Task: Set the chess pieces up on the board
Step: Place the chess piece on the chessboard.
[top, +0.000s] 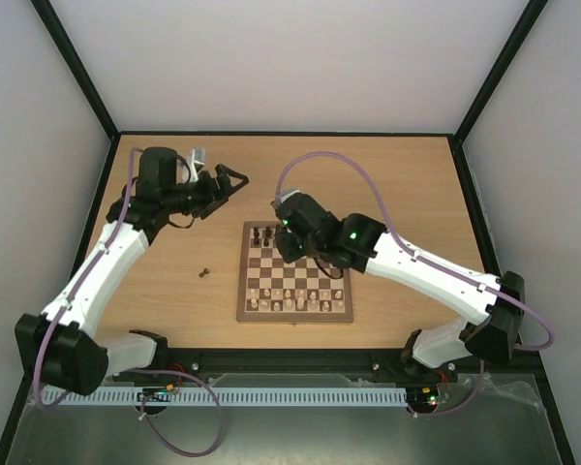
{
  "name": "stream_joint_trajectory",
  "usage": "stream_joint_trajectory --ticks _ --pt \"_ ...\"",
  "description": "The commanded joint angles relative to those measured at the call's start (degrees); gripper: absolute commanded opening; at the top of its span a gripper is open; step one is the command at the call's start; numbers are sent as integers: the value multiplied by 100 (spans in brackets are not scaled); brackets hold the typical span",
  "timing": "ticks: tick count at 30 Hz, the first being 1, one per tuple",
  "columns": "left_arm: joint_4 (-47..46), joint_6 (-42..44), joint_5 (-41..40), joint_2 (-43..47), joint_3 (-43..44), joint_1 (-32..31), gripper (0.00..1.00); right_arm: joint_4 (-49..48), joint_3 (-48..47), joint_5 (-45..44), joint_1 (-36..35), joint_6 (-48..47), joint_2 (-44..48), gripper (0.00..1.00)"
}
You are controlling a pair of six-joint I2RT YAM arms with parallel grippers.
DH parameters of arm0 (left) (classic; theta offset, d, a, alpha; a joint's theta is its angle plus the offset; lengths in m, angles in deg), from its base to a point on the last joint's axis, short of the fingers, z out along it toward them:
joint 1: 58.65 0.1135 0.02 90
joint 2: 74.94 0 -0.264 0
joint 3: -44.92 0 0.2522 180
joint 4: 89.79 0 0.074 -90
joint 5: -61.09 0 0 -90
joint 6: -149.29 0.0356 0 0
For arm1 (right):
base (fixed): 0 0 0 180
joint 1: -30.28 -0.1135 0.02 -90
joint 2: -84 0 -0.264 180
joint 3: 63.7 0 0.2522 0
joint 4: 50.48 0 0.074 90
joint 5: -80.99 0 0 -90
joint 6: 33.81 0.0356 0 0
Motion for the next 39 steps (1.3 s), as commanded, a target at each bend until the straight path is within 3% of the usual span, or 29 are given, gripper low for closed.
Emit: stream_joint_trajectory --ticks 1,13,24,39 --pt "-360 419 -768 583 -500 -184 99 1293 -495 872 224 215 74 4" --pt "-270 879 -2119 2038 -1676 -856 99 2431 -667 1511 351 262 -269 6" --pt "-106 1223 -2248 2003 -1826 -877 99 2575 -845 1299 428 14 -1266 8" --pt "-52 1390 -2420 1897 -1783 -877 99 2174 -1365 1559 1332 -738 -2738 8"
